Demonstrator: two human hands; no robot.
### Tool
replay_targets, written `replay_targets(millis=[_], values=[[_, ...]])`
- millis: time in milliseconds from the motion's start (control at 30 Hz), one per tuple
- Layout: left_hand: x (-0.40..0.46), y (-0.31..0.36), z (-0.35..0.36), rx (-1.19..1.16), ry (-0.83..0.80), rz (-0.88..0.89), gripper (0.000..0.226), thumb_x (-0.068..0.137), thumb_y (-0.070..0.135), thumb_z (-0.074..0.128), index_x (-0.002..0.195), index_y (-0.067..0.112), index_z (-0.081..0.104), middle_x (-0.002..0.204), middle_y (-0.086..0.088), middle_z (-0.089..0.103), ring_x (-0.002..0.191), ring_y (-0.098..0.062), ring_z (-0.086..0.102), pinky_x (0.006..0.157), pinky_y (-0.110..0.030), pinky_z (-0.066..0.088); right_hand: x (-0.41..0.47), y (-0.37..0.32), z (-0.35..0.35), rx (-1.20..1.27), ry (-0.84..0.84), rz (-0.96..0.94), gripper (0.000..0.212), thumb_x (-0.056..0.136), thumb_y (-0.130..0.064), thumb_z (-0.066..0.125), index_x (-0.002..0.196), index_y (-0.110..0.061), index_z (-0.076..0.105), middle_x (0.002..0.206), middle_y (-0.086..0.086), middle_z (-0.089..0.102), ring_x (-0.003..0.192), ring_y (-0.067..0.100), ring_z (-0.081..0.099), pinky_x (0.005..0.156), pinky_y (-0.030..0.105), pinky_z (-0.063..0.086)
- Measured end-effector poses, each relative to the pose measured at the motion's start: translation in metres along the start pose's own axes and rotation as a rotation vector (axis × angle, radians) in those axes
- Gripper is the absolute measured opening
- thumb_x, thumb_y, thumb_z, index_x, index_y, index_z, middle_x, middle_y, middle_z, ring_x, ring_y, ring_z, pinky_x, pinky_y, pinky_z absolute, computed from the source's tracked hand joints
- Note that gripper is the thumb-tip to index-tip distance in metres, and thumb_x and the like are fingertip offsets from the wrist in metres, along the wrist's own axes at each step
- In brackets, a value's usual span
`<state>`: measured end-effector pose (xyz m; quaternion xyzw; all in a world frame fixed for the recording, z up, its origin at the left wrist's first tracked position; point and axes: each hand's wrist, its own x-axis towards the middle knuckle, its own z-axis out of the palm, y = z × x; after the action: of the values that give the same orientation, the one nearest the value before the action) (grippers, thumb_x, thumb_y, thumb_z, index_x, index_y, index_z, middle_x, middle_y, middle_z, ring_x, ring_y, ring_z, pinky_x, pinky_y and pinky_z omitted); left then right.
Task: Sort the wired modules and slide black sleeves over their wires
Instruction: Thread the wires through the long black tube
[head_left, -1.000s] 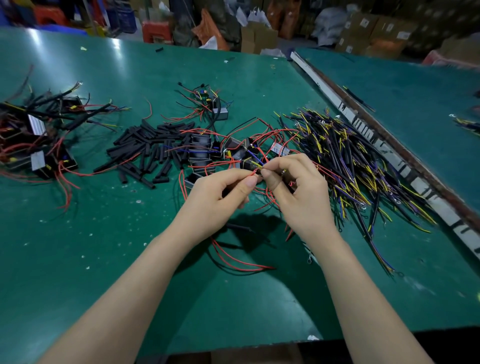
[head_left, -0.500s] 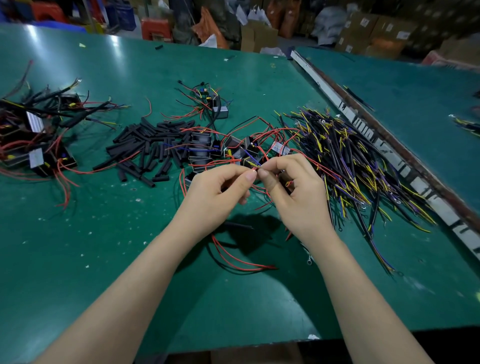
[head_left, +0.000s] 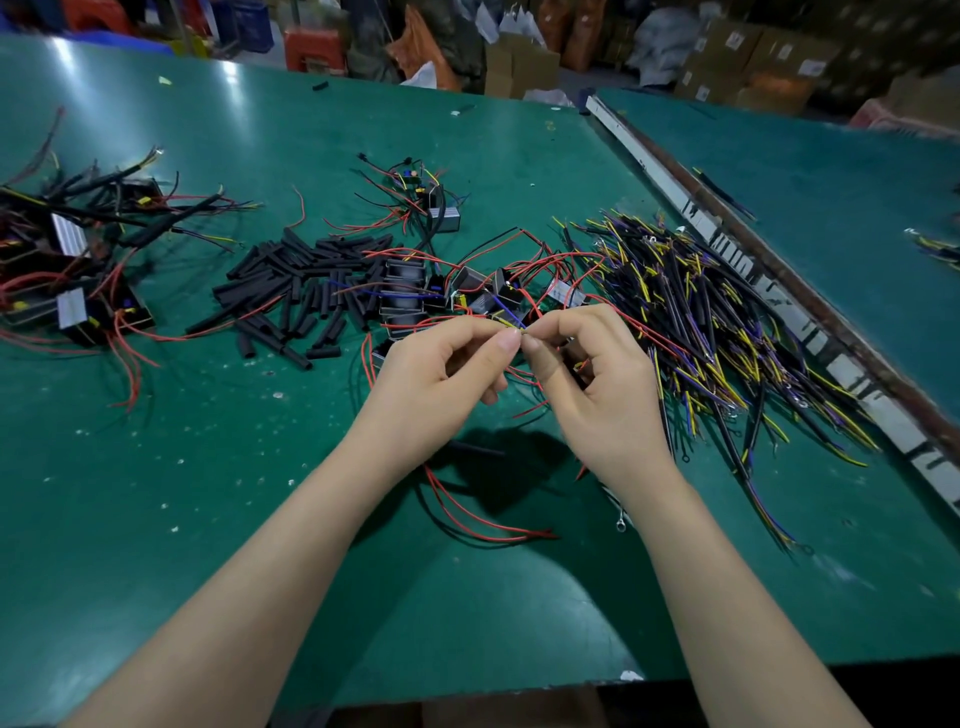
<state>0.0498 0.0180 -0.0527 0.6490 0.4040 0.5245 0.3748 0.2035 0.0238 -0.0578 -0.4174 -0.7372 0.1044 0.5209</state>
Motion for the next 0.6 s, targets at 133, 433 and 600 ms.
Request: replay_targets(millis=[133, 433, 600], values=[[-0.0003, 0.0025, -0.0008, -0.044, 0.039, 0.004, 0.015, 0.092, 0.013, 0.061, 0.084, 0.025, 0.066, 0.06, 0.008, 0.059, 0.055, -0.007, 0.055, 0.06, -0.02, 0.048, 0.0002, -0.0018, -0.0005, -0.008, 0.006, -0.01, 0.004, 0.091, -0.007, 0.062, 0.089, -0.005, 0.066, 0.086, -0.003, 0.053, 0.074, 0.001, 0.047, 0.069, 0.01, 0.035], [-0.0012, 0.0037, 0.0031, 0.0, 0.139, 0.024, 0.01, 0.087, 0.027, 0.057, 0.082, 0.034, 0.062, 0.06, 0.009, 0.057, 0.057, -0.011, 0.053, 0.055, -0.015, 0.046, -0.0009, -0.0023, 0.0022, -0.093, 0.032, -0.02, 0.007, 0.091, -0.008, 0.061, 0.091, -0.003, 0.065, 0.091, 0.0, 0.055, 0.08, -0.007, 0.045, 0.073, 0.009, 0.035], [-0.0039, 0.0019, 0.0037, 0.306, 0.234, 0.165, 0.009, 0.09, 0.024, 0.056, 0.086, 0.025, 0.063, 0.067, 0.012, 0.059, 0.061, -0.007, 0.054, 0.063, -0.019, 0.044, -0.002, -0.0064, 0.0037, -0.12, 0.026, -0.003, 0.008, 0.091, -0.011, 0.06, 0.092, -0.004, 0.066, 0.092, -0.001, 0.055, 0.078, -0.007, 0.045, 0.07, 0.018, 0.04]])
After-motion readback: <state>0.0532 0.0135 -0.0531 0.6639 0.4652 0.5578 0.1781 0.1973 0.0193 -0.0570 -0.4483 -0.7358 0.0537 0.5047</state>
